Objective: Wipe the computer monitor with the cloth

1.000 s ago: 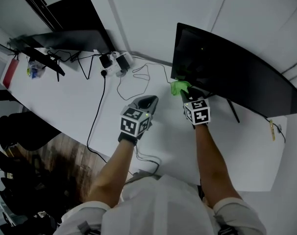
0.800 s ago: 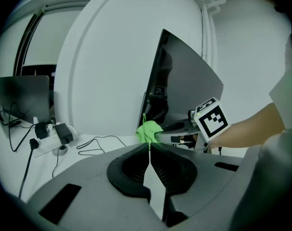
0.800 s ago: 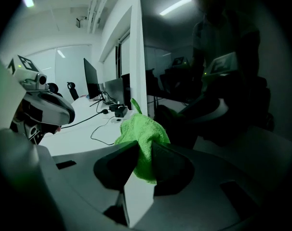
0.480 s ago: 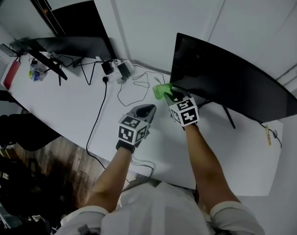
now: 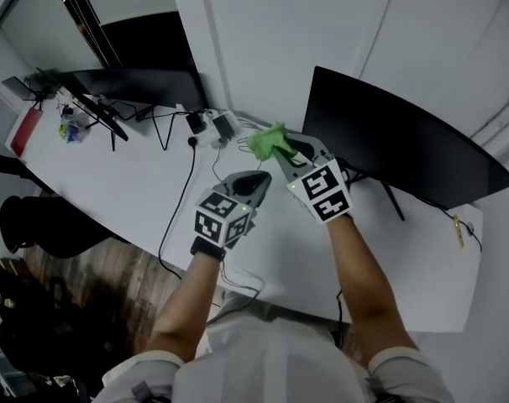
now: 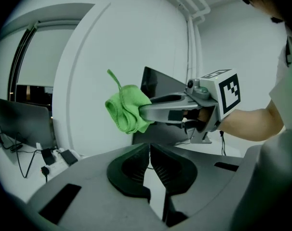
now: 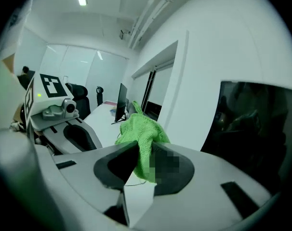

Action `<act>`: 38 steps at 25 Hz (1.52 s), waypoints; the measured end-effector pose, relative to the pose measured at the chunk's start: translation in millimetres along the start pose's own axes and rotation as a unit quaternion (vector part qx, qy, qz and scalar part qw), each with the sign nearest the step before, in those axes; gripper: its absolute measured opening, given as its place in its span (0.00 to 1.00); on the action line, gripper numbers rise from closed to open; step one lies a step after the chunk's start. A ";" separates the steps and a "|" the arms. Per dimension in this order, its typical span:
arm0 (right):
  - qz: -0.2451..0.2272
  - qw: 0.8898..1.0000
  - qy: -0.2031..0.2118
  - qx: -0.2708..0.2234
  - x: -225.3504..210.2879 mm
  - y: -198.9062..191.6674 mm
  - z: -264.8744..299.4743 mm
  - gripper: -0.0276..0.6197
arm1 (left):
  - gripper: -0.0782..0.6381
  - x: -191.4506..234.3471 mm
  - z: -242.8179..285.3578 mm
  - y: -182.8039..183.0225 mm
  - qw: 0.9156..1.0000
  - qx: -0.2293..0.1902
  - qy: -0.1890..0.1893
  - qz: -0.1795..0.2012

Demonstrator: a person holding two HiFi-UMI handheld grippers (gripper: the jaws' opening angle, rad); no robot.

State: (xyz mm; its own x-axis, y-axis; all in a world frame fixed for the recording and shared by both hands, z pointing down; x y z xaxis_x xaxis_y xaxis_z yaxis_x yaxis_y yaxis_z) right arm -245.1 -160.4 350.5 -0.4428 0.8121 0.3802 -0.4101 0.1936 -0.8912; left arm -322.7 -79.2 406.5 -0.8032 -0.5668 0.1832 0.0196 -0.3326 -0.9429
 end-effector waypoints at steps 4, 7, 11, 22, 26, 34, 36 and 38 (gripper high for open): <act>-0.095 0.994 -0.050 -0.002 -12.0 52.8 -1.5 0.17 | 0.14 26.3 -16.1 36.8 0.999 -0.015 -0.024 0.024; -0.168 0.980 -0.102 0.011 -20.9 84.3 0.8 0.17 | 0.14 44.7 -24.7 66.6 0.997 -0.029 -0.054 0.051; -0.258 0.948 -0.184 0.034 -29.0 117.7 12.3 0.17 | 0.14 67.6 -29.0 102.9 0.990 -0.039 -0.096 0.096; -0.374 0.863 -0.328 0.094 -27.1 135.3 35.6 0.17 | 0.14 106.7 -24.6 118.3 0.975 -0.035 -0.180 0.123; -0.358 0.863 -0.335 0.123 -35.9 117.8 43.2 0.17 | 0.14 115.9 -17.1 120.6 0.973 -0.031 -0.195 0.124; -0.320 0.872 -0.338 0.152 -35.7 93.4 54.6 0.17 | 0.14 124.3 -5.3 111.8 0.970 -0.022 -0.213 0.116; -0.311 0.874 -0.340 0.154 -35.8 88.9 57.1 0.17 | 0.14 127.2 -3.0 109.1 0.970 -0.021 -0.215 0.114; -0.303 0.876 -0.340 0.155 -34.7 83.4 59.0 0.17 | 0.14 130.0 -0.6 106.3 0.970 -0.019 -0.216 0.113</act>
State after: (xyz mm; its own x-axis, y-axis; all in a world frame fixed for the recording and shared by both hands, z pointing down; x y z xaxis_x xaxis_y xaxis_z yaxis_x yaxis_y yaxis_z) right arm -311.0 -204.9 277.6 -0.3983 0.0741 0.9143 -0.8847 0.2321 -0.4042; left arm -425.4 -187.7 329.9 -0.4563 -0.8876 0.0625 0.1375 -0.1398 -0.9806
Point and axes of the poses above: the fingertips, and each gripper's own axes: z forward along the fingers, x to its left, y out of its top, the point moved 7 cm from there along -z, backward along the fingers, and after that the axes turned 12 degrees about -y, right-handed, at the moved point
